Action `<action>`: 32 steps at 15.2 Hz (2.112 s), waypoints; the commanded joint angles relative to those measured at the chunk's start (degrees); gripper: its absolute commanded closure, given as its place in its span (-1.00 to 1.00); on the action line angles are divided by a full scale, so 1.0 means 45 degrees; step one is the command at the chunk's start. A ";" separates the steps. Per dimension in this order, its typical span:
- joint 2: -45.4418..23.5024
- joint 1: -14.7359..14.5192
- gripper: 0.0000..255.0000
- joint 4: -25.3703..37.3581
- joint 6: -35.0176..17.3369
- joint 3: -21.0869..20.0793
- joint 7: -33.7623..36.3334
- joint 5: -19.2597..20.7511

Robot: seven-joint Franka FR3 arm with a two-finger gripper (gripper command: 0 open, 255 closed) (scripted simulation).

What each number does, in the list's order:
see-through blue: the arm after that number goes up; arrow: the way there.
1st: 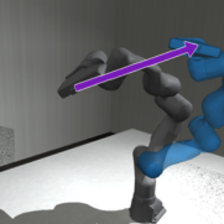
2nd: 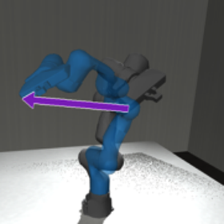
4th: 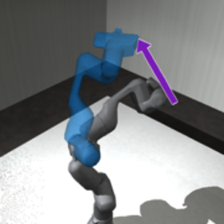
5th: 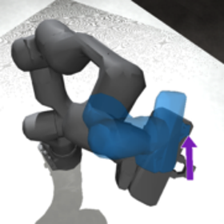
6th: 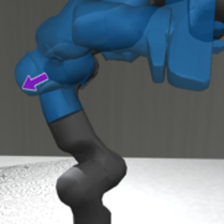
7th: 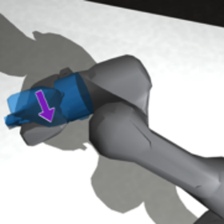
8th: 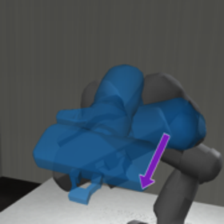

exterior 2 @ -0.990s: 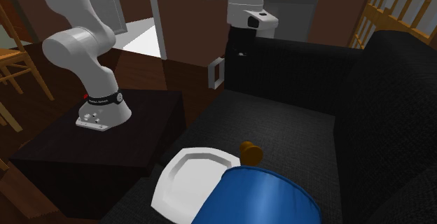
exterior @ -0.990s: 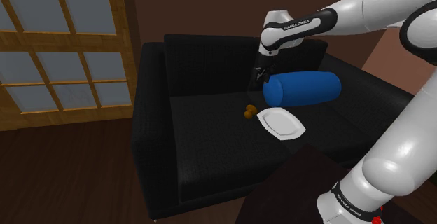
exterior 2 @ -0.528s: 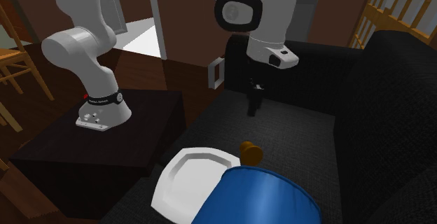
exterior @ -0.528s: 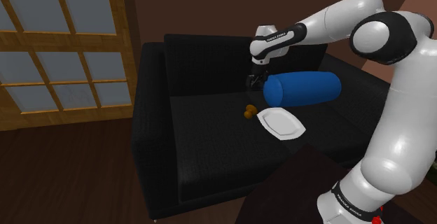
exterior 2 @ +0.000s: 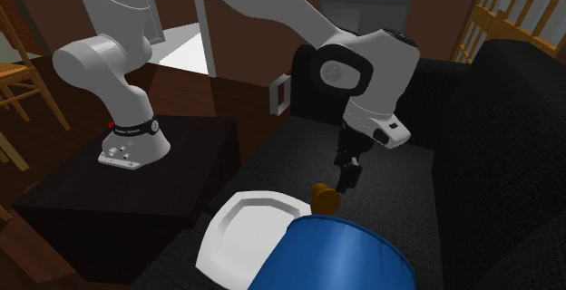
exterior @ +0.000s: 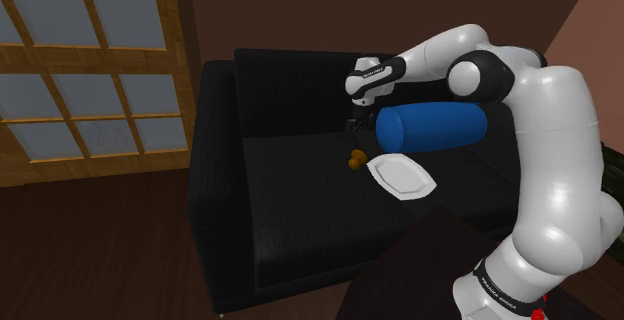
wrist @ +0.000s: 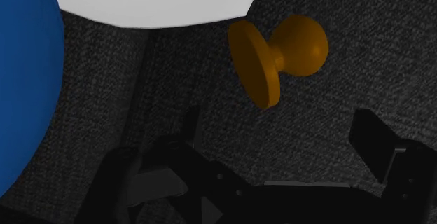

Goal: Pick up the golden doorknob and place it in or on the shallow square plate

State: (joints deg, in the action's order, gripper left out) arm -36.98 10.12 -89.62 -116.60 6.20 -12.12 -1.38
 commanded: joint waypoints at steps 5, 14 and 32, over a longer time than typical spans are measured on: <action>-0.1501 0.0209 -1.00 0.1097 -0.0107 -0.0011 -0.0039 -0.0109; -0.1815 0.0229 -1.00 0.0797 -0.0721 -0.0030 -0.0055 -0.0136; -0.1256 0.0202 1.00 0.0756 -0.0204 0.0005 -0.0057 -0.0096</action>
State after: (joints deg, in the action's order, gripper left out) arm -43.17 11.15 -86.18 -118.03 6.20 -12.47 -1.85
